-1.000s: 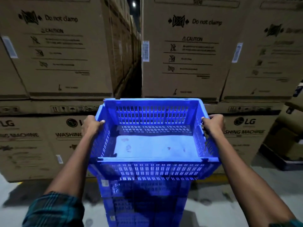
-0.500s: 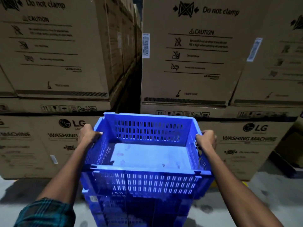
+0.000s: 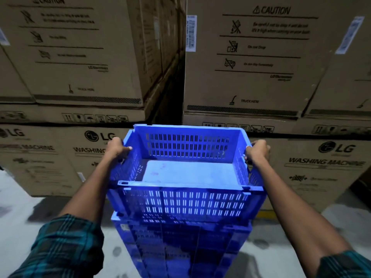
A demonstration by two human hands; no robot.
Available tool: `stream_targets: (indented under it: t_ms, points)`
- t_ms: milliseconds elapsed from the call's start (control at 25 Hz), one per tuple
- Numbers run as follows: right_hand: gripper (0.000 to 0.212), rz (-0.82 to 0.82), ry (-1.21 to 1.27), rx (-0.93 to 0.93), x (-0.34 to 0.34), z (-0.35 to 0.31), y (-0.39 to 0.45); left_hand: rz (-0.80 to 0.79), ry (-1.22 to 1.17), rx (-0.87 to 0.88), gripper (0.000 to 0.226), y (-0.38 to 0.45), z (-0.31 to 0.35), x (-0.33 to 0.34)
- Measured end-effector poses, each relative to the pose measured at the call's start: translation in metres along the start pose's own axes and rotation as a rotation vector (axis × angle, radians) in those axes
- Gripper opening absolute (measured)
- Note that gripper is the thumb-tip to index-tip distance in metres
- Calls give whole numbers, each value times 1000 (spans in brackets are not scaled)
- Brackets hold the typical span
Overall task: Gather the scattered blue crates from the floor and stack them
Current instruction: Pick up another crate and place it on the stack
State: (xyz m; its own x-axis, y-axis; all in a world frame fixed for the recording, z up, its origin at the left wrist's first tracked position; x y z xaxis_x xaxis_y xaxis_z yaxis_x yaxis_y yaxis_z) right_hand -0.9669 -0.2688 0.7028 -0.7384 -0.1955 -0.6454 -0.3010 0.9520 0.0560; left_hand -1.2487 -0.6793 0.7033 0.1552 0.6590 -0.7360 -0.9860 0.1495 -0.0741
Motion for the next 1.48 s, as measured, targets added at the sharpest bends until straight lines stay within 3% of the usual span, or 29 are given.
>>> stream_targets:
  t_ms: [200,520,680,800,920,1000,1120,1200,1280,1360,1480]
  points:
    - [14,-25,-82,24,-5,7,-4,-18,94,-11,19,-1,-4,6]
    - [22,-43,-108,-40,-15,5,-21,2,178,29,22,-10,3,3]
    - [22,-175,-146,-71,-33,5,-39,-8,208,38,30,-22,5,0]
    - [36,-240,-377,-157,-49,6,-81,118,362,211,41,-47,14,1]
    - [44,-255,-519,-254,-54,7,-133,144,416,430,55,-75,18,12]
    - [44,-279,-556,-296,-56,5,-163,35,313,563,52,-103,25,18]
    - [53,-335,-373,-440,-60,5,-205,-415,71,714,49,-168,44,23]
    - [55,-378,-293,-557,-56,10,-227,-569,137,804,58,-201,49,29]
    - [40,-342,-241,-629,-47,15,-235,-478,246,891,59,-209,46,38]
    - [28,-283,-166,-666,-37,19,-234,-305,280,949,44,-205,40,39]
    - [23,-219,-134,-698,-29,21,-232,-128,281,1000,30,-200,34,36]
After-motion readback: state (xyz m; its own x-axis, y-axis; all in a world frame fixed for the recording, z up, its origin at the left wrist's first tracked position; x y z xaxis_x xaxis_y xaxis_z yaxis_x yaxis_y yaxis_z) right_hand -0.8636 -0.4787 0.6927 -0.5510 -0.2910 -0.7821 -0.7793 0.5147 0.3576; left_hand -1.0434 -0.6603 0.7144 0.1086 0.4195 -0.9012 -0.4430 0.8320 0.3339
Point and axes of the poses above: each hand's wrist, its own y-axis towards the middle knuckle, its own x-axis out of the palm, z = x × y, the point moved 2 cm from there along y, towards the middle knuckle, and after that the axes turned 3 degrees about -x, right-handed, at the moved point
